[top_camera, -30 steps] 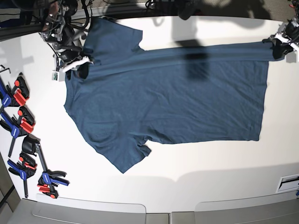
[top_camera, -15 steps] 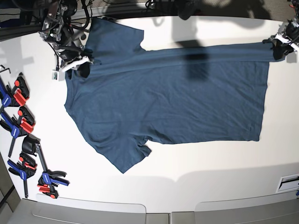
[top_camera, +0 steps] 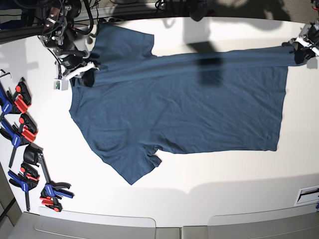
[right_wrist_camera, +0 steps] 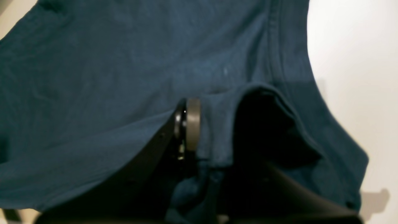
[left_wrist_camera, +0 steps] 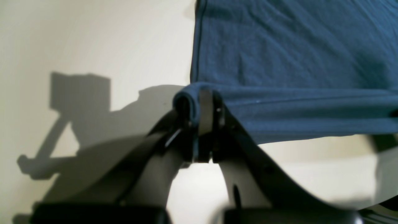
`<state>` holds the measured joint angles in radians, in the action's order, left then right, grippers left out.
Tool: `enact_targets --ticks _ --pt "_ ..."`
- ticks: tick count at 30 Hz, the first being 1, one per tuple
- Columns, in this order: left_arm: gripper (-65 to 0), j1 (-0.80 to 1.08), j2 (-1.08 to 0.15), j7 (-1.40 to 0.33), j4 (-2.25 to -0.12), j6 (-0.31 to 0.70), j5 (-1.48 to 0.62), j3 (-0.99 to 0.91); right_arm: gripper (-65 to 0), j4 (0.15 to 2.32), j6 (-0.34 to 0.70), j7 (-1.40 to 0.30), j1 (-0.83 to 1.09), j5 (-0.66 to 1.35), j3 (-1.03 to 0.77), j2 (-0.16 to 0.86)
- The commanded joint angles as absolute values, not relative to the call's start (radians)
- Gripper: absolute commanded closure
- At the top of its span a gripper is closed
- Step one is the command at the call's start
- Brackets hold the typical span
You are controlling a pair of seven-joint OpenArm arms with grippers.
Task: Fold the T-shirt properly
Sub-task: 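Lower the folded edge and open both grippers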
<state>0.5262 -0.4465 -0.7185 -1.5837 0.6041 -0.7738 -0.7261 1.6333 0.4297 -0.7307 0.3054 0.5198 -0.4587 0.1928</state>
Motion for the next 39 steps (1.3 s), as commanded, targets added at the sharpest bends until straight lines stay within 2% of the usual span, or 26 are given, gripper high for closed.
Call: enact_targets --ticks 1,7,12,19,26,27,29,30,31,39 --pt "0.0 0.529 -0.472 -0.699 -1.596 0.598 -0.773 -0.736 0.0 1.660 0.429 -0.704 0.300 0.523 -0.464 0.205" --pt "0.0 0.518 -0.472 -0.706 -1.596 0.598 -0.765 -0.718 0.0 1.661 0.396 -0.691 0.299 0.479 -0.464 0.205" --pt "0.0 0.467 -0.472 -0.707 -1.596 0.595 -0.653 -0.624 0.0 1.661 0.370 -0.689 0.300 0.467 -0.464 0.205" --pt "0.0 0.413 -0.477 -0.701 -1.596 0.474 -0.530 -0.571 0.0 1.661 0.370 -0.690 0.300 0.467 -0.464 0.205" --pt "0.0 0.416 -0.500 -0.694 -1.596 0.459 -0.524 -0.571 0.0 1.661 0.374 -0.734 0.299 0.467 -0.464 0.205" --pt "-5.0 0.416 -0.499 -0.682 -1.596 0.459 -0.524 -0.571 0.0 1.661 0.385 -0.740 0.300 0.467 -0.464 0.205" --pt "-13.3 0.416 -0.500 -0.664 -1.596 0.459 -0.524 -0.571 -16.3 1.661 0.408 -0.744 0.300 0.468 -0.464 0.205" --pt "-15.6 0.416 -0.500 -0.653 -1.596 0.459 -0.524 -0.571 -24.3 1.661 0.410 -0.743 0.300 0.471 -0.464 0.205" --pt "-17.1 0.415 -0.500 -0.644 -1.596 0.459 -0.524 -0.571 -29.5 1.661 0.410 -0.743 0.299 0.471 -0.464 0.205" --pt "-17.8 0.415 -0.542 -0.611 -1.597 0.459 -0.532 -0.636 -30.6 1.709 0.409 -0.809 0.300 0.471 -0.523 0.205"
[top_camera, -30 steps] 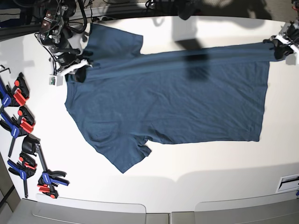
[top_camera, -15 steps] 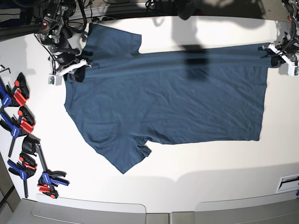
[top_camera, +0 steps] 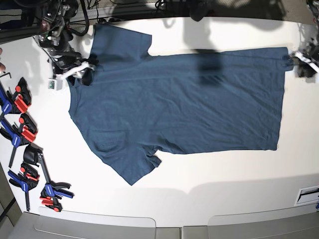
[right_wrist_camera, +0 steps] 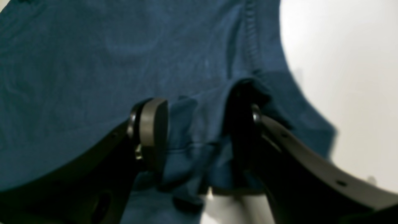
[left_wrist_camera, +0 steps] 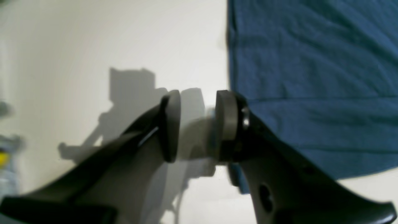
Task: Fold the T-shirt properly
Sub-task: 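Lower the folded edge and open both grippers, then move right gripper to the shoulder seam and grasp the fabric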
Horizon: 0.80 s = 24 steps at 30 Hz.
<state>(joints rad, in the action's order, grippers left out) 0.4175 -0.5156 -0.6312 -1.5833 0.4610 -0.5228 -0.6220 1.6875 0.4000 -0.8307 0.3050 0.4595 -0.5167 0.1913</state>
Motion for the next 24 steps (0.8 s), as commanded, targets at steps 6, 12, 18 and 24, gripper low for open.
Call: enact_targets --ticks 6,12,18,24 --pt "-17.7 0.416 -0.600 -0.612 -1.598 0.459 -0.622 -0.802 -30.6 1.767 0.409 -0.864 0.356 0.596 -0.653 0.210" --pt "-17.7 0.416 -0.649 -0.612 -1.598 0.459 -0.637 -0.909 -30.6 1.774 0.411 -0.911 0.502 0.733 -0.693 0.205" --pt "-17.7 0.416 -0.663 -0.611 -1.598 0.459 -0.638 -0.916 -30.5 1.773 0.446 -0.909 0.611 0.790 -0.683 0.145" --pt "-17.7 0.416 -0.662 -0.604 -1.598 0.459 -0.638 -0.916 -30.5 1.773 0.445 -0.905 0.649 0.784 -0.610 0.090"
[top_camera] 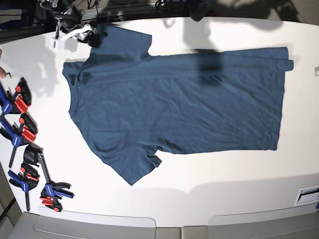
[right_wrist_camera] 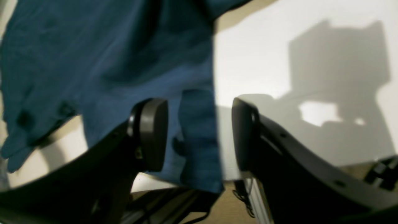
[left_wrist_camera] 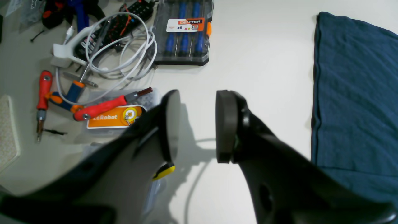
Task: Fold the T-shirt properly
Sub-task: 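Move right gripper to the shoulder seam and grasp the fabric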
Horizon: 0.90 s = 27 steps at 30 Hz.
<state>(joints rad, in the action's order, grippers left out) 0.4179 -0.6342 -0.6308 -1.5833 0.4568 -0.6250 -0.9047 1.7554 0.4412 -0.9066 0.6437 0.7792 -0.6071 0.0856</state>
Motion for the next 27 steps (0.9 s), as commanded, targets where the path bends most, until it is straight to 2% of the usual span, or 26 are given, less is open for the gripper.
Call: enact_targets --ticks 1,9,14,18,24,27 --pt "-17.7 0.416 -0.663 -0.604 -1.598 0.459 -0.638 -0.916 -30.5 1.772 0.445 -0.906 0.649 0.781 -0.597 0.082" --pt "-17.7 0.416 -0.663 -0.604 -1.598 0.459 -0.637 -0.916 -29.7 1.772 0.434 -0.911 0.649 0.759 -0.515 0.072" --pt "-17.7 0.416 -0.662 -0.604 -1.598 0.459 -0.637 -0.916 -15.9 1.773 0.434 -0.918 0.649 0.759 -0.514 0.072" --pt "-17.7 0.416 -0.662 -0.604 -1.598 0.459 -0.637 -0.916 0.0 1.775 0.451 -0.917 0.648 0.770 -0.514 0.072" --pt "-17.7 0.416 -0.663 -0.604 -1.598 0.459 -0.638 -0.916 0.0 1.826 0.572 -0.917 0.614 0.896 -0.514 0.072" --pt "-17.7 0.415 -0.662 -0.604 -1.598 0.459 -0.638 -0.916 0.0 1.848 0.580 -0.916 0.547 0.898 -0.508 0.072"
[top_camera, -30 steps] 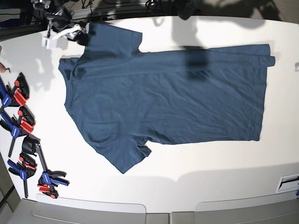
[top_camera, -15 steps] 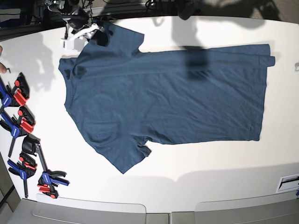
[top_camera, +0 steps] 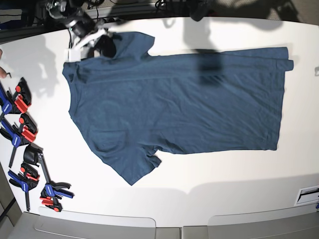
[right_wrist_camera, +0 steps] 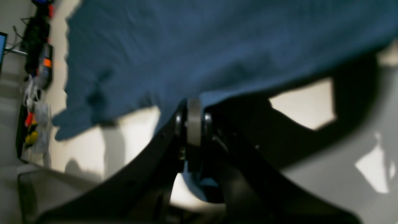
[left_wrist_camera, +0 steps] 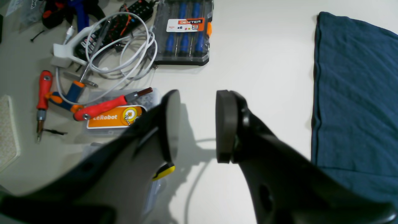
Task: Fold the T-shirt properly
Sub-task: 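Move right gripper to the shoulder seam and grasp the fabric, then grasp the hem corner with the left gripper while right holds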
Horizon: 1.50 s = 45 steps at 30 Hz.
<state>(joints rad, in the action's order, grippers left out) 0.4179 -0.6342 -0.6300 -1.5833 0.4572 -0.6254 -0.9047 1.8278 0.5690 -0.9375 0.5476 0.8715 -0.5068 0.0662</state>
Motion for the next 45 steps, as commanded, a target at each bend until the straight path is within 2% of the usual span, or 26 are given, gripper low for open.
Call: enact_targets --ticks 1,5,13,18,19,21,22,24,33,34,36,37,42,45 --pt "-17.7 0.415 -0.663 -0.604 -1.598 0.459 -0.638 -0.916 0.0 1.848 0.581 -0.914 0.518 0.897 -0.505 0.072" --pt "-17.7 0.416 -0.663 -0.599 -1.598 0.459 -0.638 -0.916 0.0 1.847 0.596 -0.877 0.399 0.823 -0.459 0.072" --pt "-17.7 0.416 -0.663 -0.598 -1.598 0.459 -0.637 -0.916 0.0 1.806 0.593 -0.727 0.226 0.474 -0.272 0.072" --pt "-17.7 0.416 -0.662 -0.598 -1.598 0.459 -0.637 -0.916 0.0 1.774 0.539 -0.699 0.172 0.356 -0.234 0.072" --pt "-17.7 0.416 -0.663 -0.598 -1.598 0.459 -0.637 -0.916 -3.8 1.768 0.519 -0.688 0.167 0.337 -0.236 0.072" --pt "-17.7 0.416 -0.663 -0.598 -1.598 0.459 -0.637 -0.916 -15.7 1.760 0.463 -0.664 0.160 0.297 -0.241 0.072" --pt "-17.7 0.416 -0.662 -0.598 -1.598 0.459 -0.637 -0.916 -19.1 1.759 0.431 -0.652 0.161 0.282 -0.245 0.072" --pt "-17.7 0.416 -0.663 -0.598 -1.598 0.459 -0.637 -0.916 -20.4 1.759 0.392 -0.645 0.161 0.267 -0.256 0.072" --pt "-17.7 0.416 -0.662 -0.632 -1.597 0.469 -0.666 -0.915 -19.2 1.760 0.387 -0.694 0.161 0.273 -0.340 0.072" --pt "-17.7 0.416 -0.662 -0.656 -1.597 0.496 -0.695 -0.915 -15.8 1.760 0.388 -0.712 0.161 0.287 -0.356 0.073" --pt "-17.7 0.416 -0.657 -0.707 -1.597 0.558 -0.779 -0.914 -3.3 1.760 0.394 -0.757 0.162 0.344 -0.390 0.078" --pt "-17.7 0.416 -0.651 -0.728 -1.597 0.575 -0.817 -0.914 0.0 1.760 0.406 -0.788 0.162 0.379 -0.408 0.081" --pt "-17.6 0.416 -0.595 -0.744 -1.597 0.603 -0.866 -0.913 0.0 1.760 0.535 -0.960 0.178 0.556 -0.473 0.083" --pt "-17.6 0.416 -0.561 -0.749 -1.597 0.604 -0.866 -0.913 0.0 1.760 0.549 -0.952 0.200 0.550 -0.472 0.083"
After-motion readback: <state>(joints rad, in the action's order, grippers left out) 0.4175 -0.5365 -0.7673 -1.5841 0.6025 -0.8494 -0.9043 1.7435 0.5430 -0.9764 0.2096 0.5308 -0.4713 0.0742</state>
